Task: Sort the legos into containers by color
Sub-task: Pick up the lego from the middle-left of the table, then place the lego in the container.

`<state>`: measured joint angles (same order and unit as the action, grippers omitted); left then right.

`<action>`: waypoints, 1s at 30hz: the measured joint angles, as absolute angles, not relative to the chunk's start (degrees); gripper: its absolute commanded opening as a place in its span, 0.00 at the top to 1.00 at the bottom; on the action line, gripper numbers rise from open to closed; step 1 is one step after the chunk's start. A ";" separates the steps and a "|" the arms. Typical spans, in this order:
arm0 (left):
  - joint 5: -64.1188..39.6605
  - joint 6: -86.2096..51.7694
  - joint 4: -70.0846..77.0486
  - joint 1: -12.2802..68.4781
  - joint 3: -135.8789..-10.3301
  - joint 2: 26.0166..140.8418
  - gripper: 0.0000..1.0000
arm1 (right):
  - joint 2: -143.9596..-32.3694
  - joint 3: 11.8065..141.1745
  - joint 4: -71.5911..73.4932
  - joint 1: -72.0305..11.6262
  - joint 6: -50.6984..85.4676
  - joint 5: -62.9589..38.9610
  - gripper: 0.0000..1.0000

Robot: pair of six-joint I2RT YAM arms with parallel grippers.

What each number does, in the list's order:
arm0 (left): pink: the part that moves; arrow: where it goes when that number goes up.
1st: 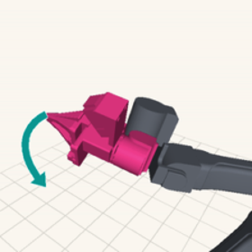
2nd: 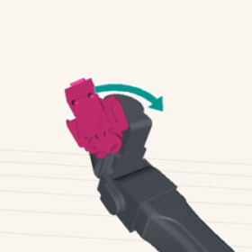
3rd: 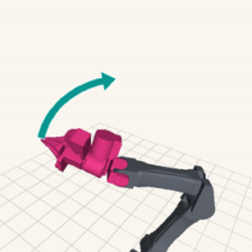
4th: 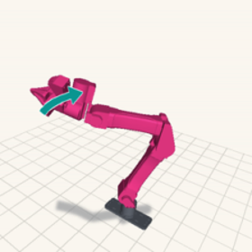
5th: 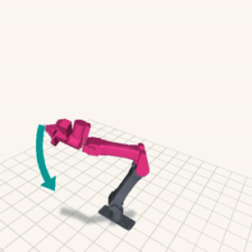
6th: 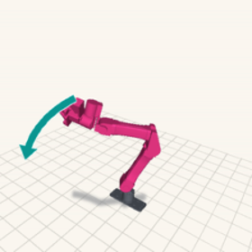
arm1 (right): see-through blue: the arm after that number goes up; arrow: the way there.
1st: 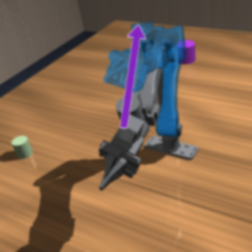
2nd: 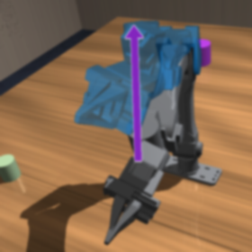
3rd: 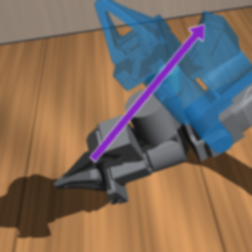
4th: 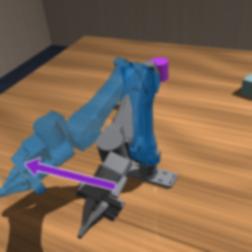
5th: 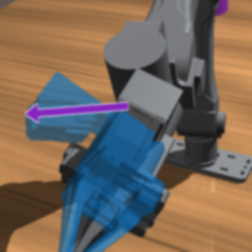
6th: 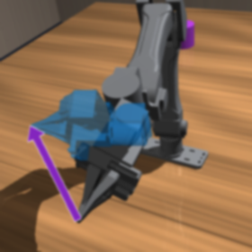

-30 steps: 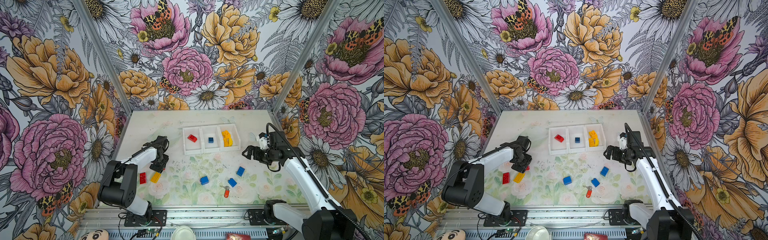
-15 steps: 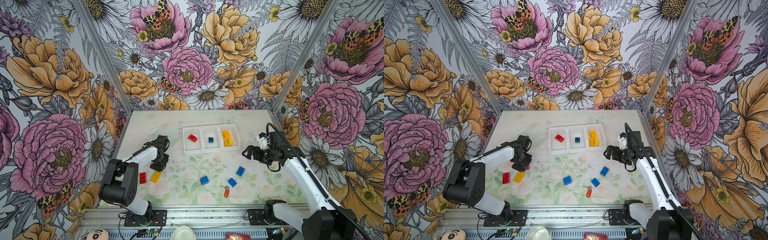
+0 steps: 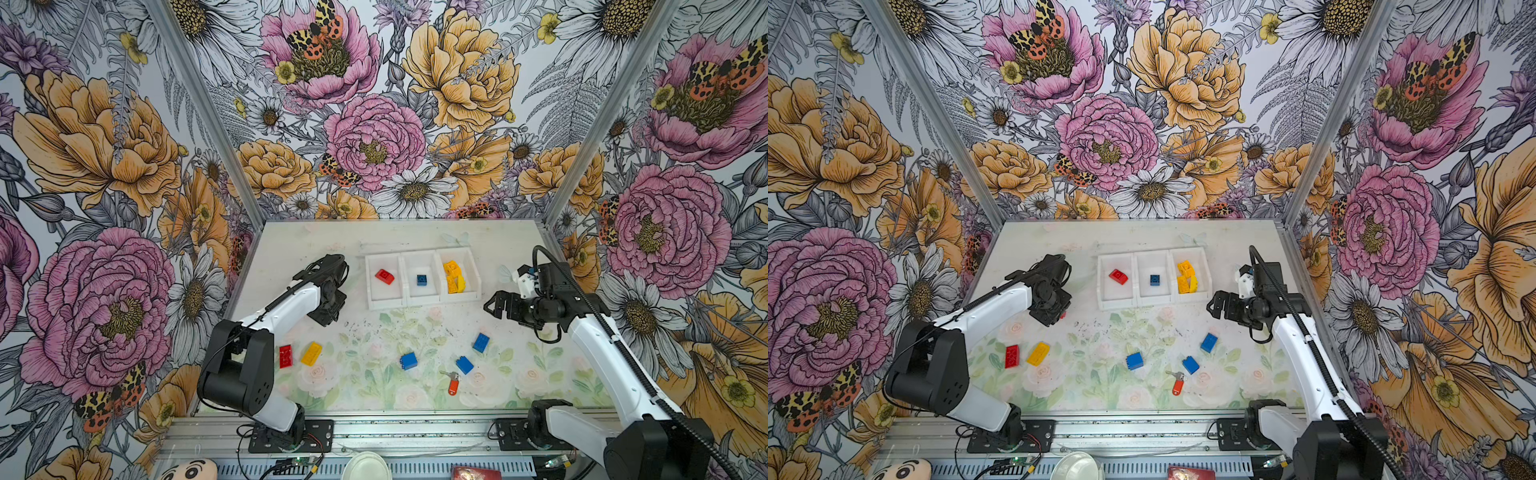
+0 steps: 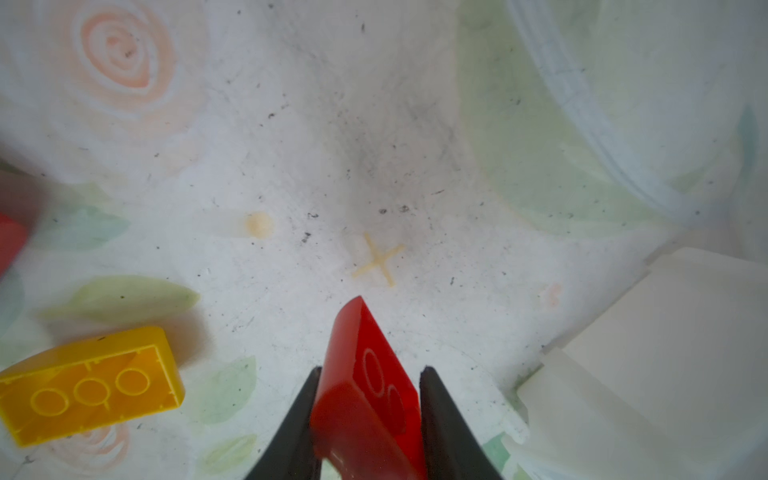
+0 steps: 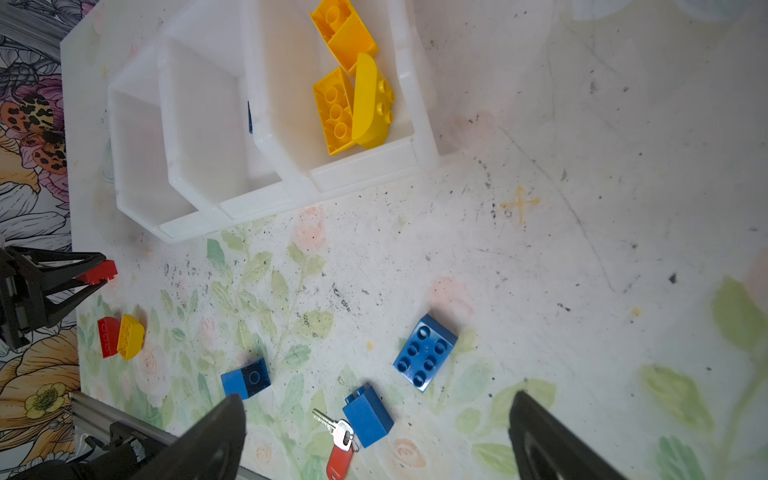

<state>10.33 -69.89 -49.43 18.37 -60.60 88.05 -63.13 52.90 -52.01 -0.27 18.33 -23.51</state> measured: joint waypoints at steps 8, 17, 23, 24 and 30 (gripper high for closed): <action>13.21 -62.26 -50.39 21.78 -70.19 88.84 0.96 | -63.20 53.76 -52.01 -0.27 18.33 -23.68 0.00; 13.43 -53.04 -50.78 25.91 -81.28 95.98 0.97 | -64.93 55.92 -52.01 -0.27 18.33 -23.66 0.01; 10.13 -48.90 -50.74 28.53 -87.50 101.97 0.97 | -65.39 56.23 -52.01 -0.27 18.31 -23.66 0.00; 9.56 -48.60 -50.76 28.91 -88.12 102.69 0.97 | -65.39 56.25 -52.01 -0.27 18.31 -23.66 0.00; 7.05 -46.89 -50.76 30.79 -90.87 107.59 0.98 | -65.41 57.25 -52.01 -0.27 18.11 -23.66 0.00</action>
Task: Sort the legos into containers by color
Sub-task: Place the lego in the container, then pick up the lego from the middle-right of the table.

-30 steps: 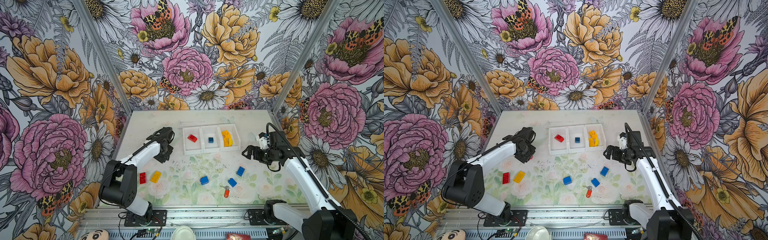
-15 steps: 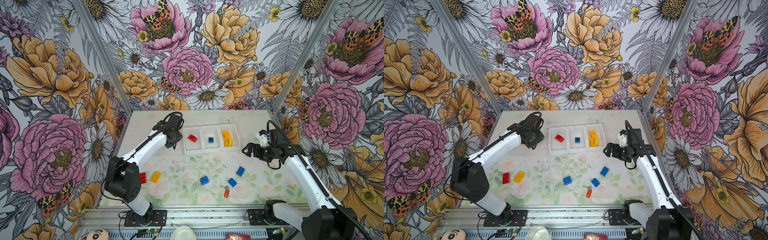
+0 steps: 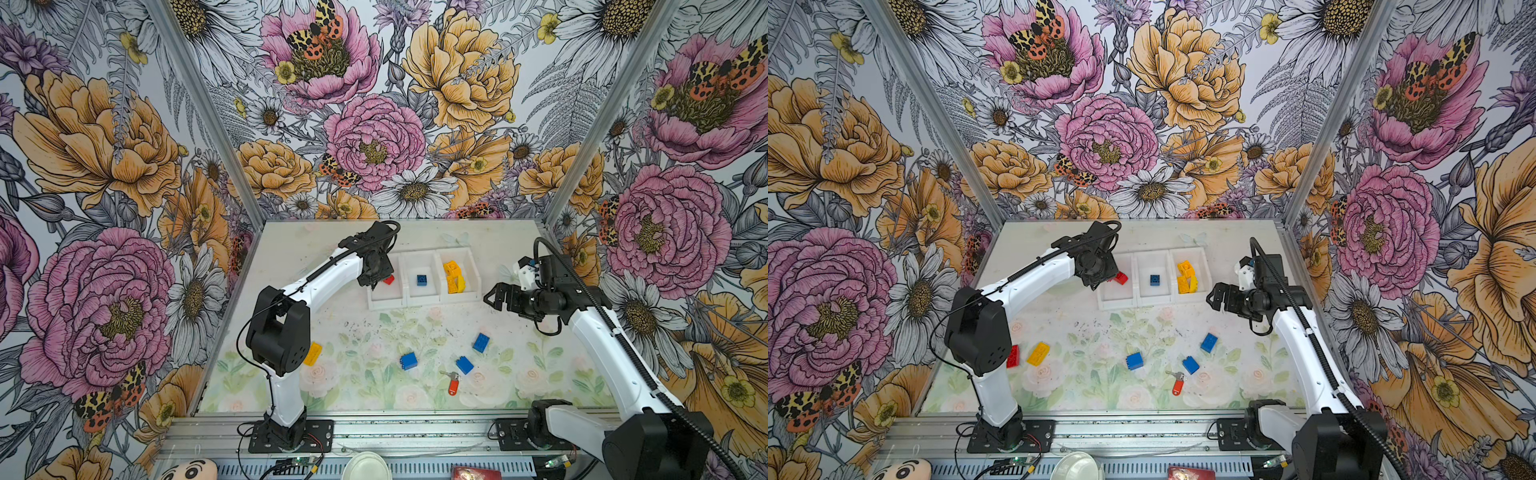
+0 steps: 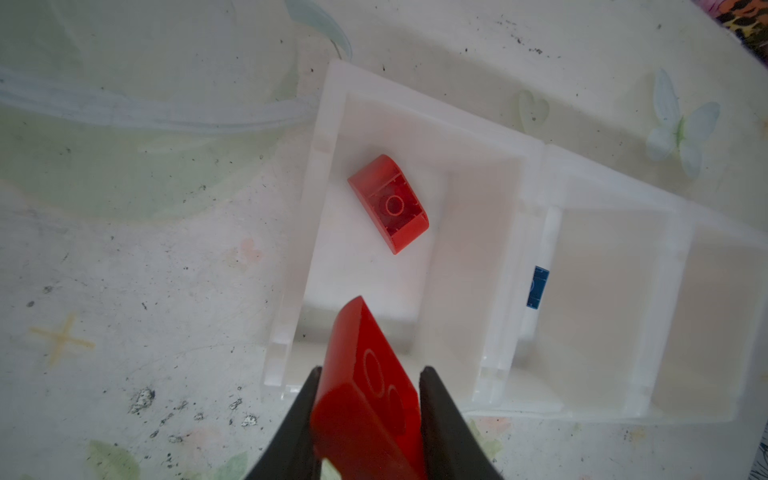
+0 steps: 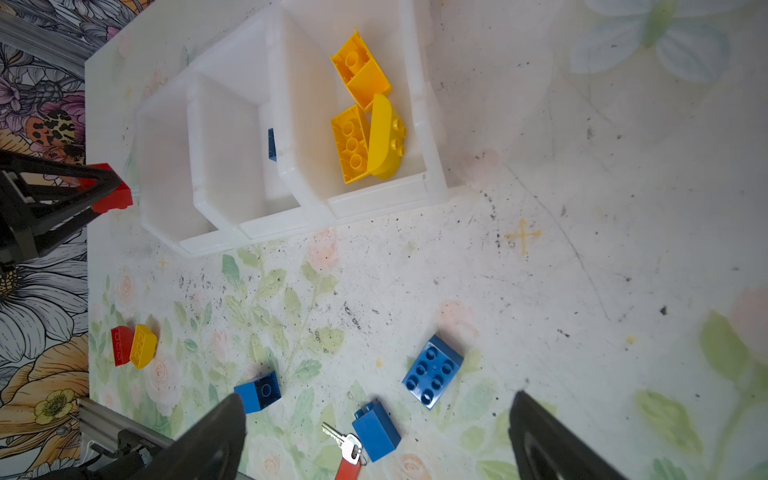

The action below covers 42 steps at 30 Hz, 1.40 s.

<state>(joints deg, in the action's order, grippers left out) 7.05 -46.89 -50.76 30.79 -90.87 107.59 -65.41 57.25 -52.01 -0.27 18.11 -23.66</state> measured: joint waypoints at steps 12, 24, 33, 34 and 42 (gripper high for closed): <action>4.62 -44.91 -51.00 31.29 -93.19 112.42 0.59 | -65.45 58.08 -52.01 -0.30 17.87 -23.66 0.01; 4.89 -43.51 -50.78 33.45 -96.47 112.86 0.19 | -67.70 59.55 -52.14 -0.80 17.02 -23.66 0.00; 4.86 -43.46 -49.06 33.80 -95.11 112.73 0.12 | -69.49 60.60 -52.29 -5.23 17.58 -21.08 0.01; 4.86 -43.46 -48.51 33.80 -94.19 112.42 0.11 | -69.49 60.60 -52.34 -5.93 18.06 -20.51 0.00; 4.64 -43.46 -45.23 33.78 -84.44 104.75 0.09 | -68.86 58.19 -52.40 -8.99 22.33 -16.14 0.01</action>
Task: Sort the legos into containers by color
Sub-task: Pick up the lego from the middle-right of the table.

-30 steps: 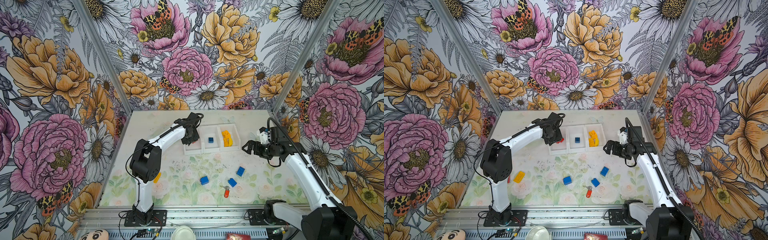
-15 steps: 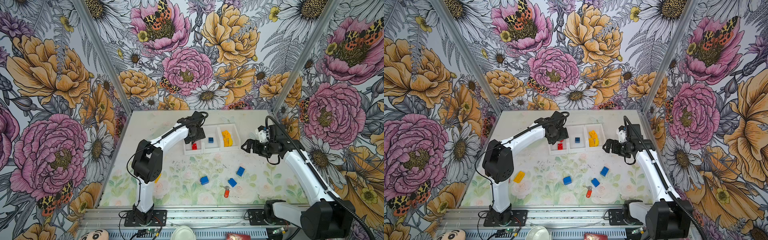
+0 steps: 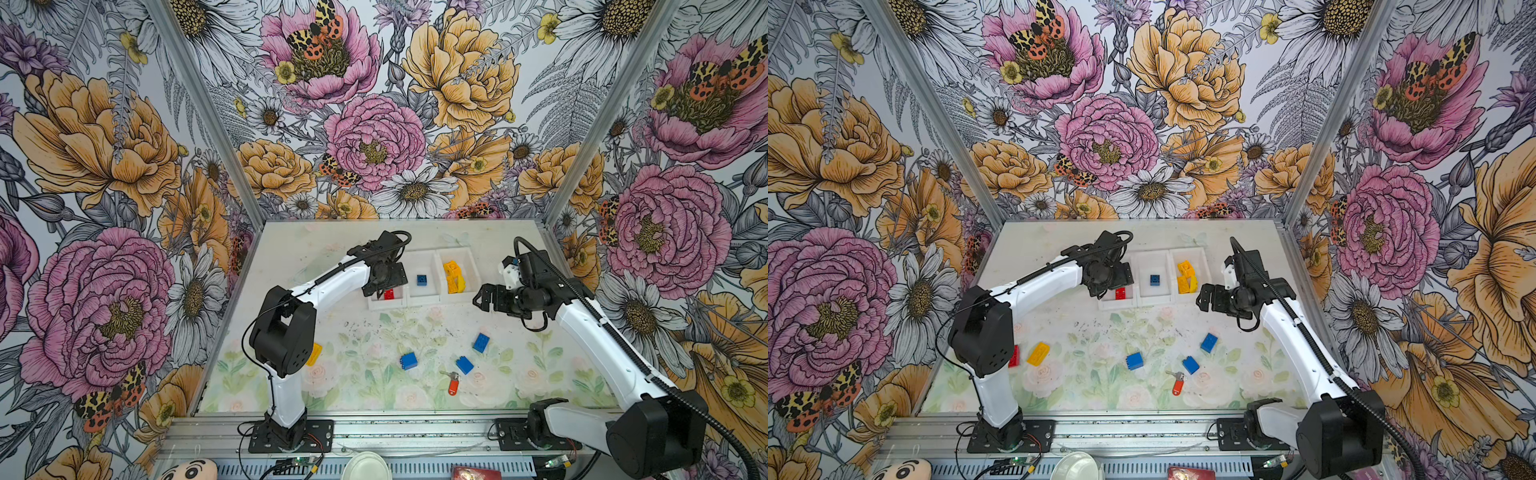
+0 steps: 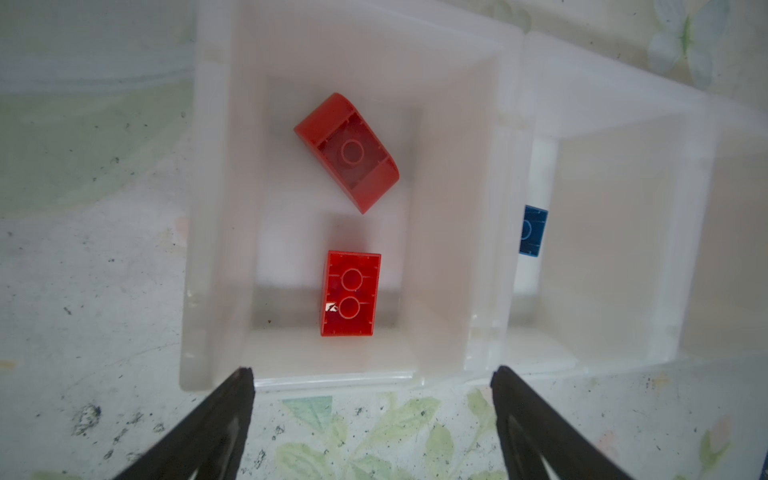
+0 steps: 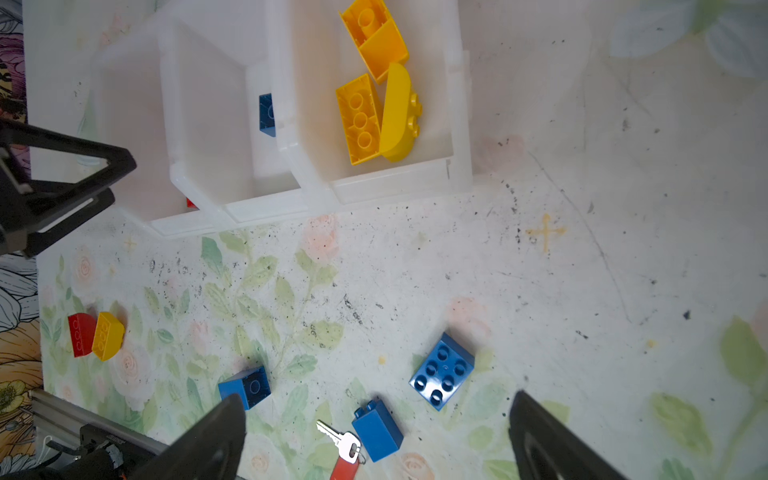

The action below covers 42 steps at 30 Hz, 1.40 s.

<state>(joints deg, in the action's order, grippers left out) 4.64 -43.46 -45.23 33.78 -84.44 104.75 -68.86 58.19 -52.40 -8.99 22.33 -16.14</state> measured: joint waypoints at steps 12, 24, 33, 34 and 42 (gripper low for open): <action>4.62 -43.51 -39.42 33.74 -73.47 91.13 0.04 | -67.72 51.44 -53.01 -13.91 30.92 -9.56 0.03; 2.87 -43.51 -36.12 30.11 -61.95 79.20 0.03 | -68.95 47.68 -53.06 -19.99 39.51 -3.16 0.09; 1.58 -43.51 -35.66 28.16 -55.00 71.42 0.02 | -70.61 43.44 -49.78 -21.69 43.59 -1.91 0.19; 1.43 -43.51 -35.68 28.08 -54.37 70.74 0.02 | -71.07 43.18 -49.34 -21.82 44.01 -1.72 0.20; 0.67 -43.46 -35.66 26.76 -52.69 68.93 0.02 | -74.91 42.57 -44.25 -22.46 45.23 -1.52 0.24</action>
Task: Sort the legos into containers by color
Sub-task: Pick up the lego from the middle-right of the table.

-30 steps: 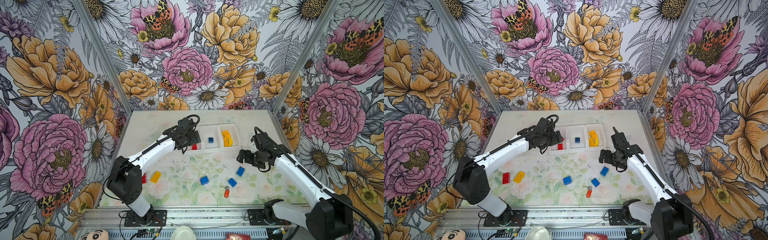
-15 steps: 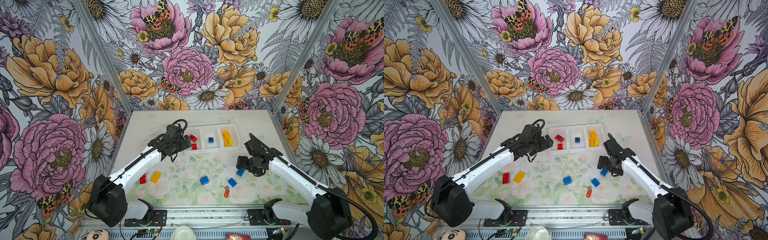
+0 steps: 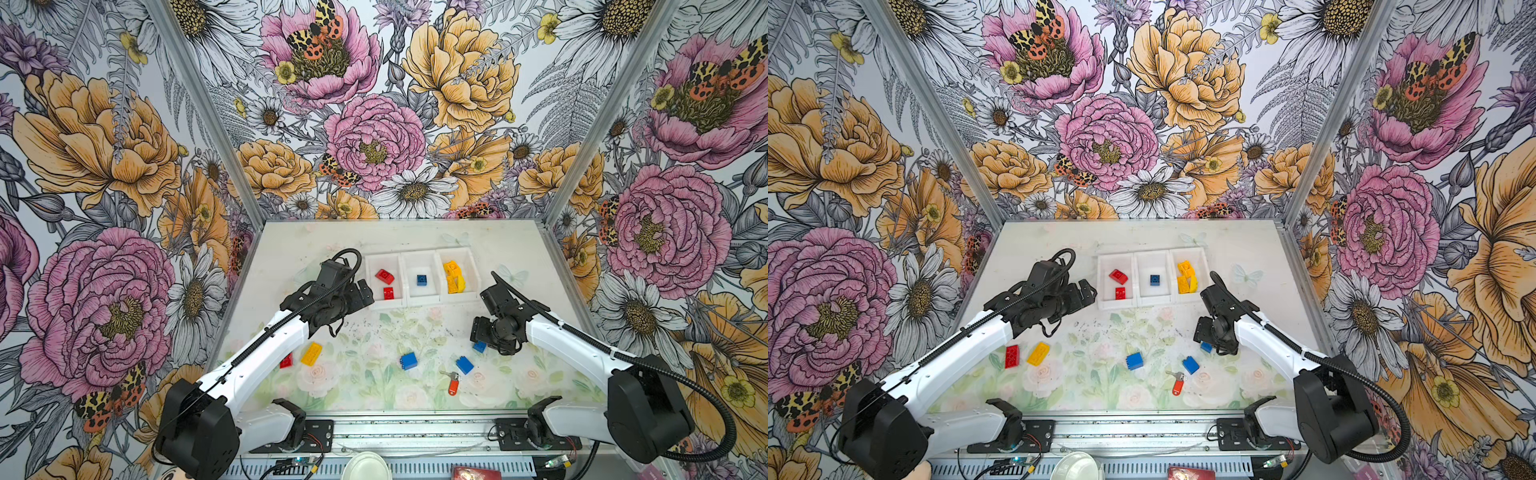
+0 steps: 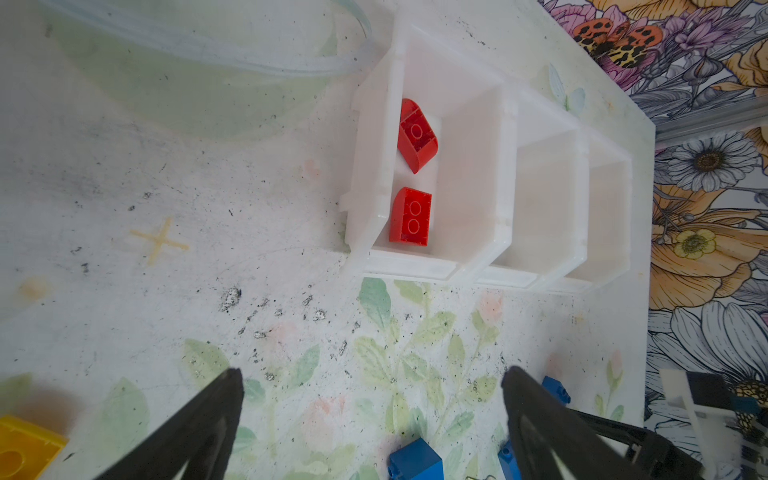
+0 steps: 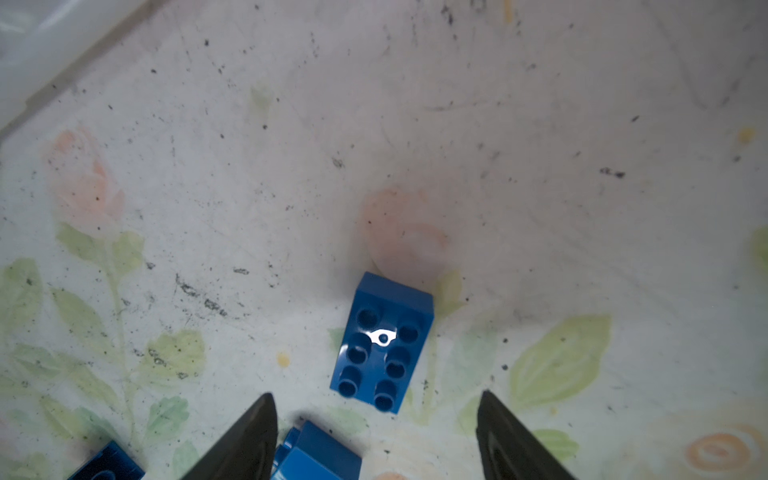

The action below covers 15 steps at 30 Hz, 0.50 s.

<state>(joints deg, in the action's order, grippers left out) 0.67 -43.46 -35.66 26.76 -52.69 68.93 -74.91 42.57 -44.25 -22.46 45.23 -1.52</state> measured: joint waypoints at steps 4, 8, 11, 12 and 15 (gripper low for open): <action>0.21 -43.44 -35.09 25.98 -51.44 68.10 0.02 | -77.73 42.57 -42.52 -22.50 45.47 -1.48 0.26; -0.64 -43.42 -34.79 25.12 -49.87 66.89 0.01 | -78.91 42.57 -41.41 -22.50 45.65 -1.48 0.30; -1.21 -43.44 -34.37 24.56 -49.01 66.13 0.01 | -79.35 42.57 -40.82 -22.50 45.87 -1.45 0.32; -1.39 -43.44 -34.33 24.45 -48.82 65.95 0.01 | -79.64 42.57 -40.77 -22.50 45.89 -1.45 0.32; -1.83 -43.42 -33.95 24.12 -48.38 65.60 0.01 | -80.73 42.57 -40.60 -22.50 45.87 -1.43 0.33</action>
<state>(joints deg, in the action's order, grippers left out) -1.83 -43.42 -33.95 24.12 -48.38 65.60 -80.73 42.57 -40.60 -22.50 45.87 -1.43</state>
